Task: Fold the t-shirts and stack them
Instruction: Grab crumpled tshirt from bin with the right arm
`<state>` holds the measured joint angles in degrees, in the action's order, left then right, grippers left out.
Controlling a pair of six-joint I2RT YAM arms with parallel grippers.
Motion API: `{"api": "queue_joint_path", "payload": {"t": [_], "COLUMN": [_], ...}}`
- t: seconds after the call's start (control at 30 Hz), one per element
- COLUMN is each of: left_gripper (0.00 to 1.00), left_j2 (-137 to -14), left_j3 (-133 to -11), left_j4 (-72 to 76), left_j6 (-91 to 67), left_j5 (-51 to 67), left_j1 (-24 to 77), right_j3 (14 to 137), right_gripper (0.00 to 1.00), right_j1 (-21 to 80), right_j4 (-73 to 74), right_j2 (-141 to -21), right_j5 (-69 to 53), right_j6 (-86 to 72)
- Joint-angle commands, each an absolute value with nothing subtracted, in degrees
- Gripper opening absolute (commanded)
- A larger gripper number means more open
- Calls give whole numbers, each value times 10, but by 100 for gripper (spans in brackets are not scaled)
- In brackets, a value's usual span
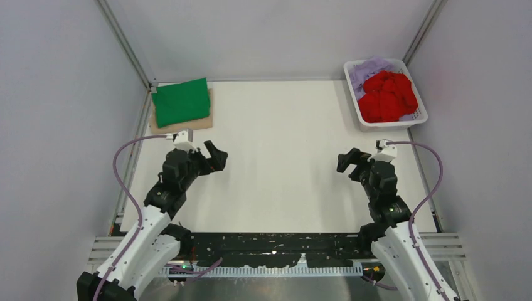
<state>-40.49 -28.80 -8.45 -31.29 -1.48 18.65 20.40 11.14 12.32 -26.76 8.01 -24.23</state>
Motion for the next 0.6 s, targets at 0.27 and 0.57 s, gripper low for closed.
{"api": "queue_joint_path", "payload": {"t": [0.27, 0.57], "left_gripper": [100, 99], "left_j2": [-455, -507], "left_j3": [-314, -323], "left_j4": [-59, -31], "left_j6": [-307, -305], "left_j5": [-6, -5], "left_j1": [187, 187], "right_j3": [391, 799], "right_gripper": [96, 96], "right_j1": [88, -79], "right_j4": [24, 218], "right_j2": [-475, -860], "right_j5": [187, 115], "right_j6": [-207, -198]}}
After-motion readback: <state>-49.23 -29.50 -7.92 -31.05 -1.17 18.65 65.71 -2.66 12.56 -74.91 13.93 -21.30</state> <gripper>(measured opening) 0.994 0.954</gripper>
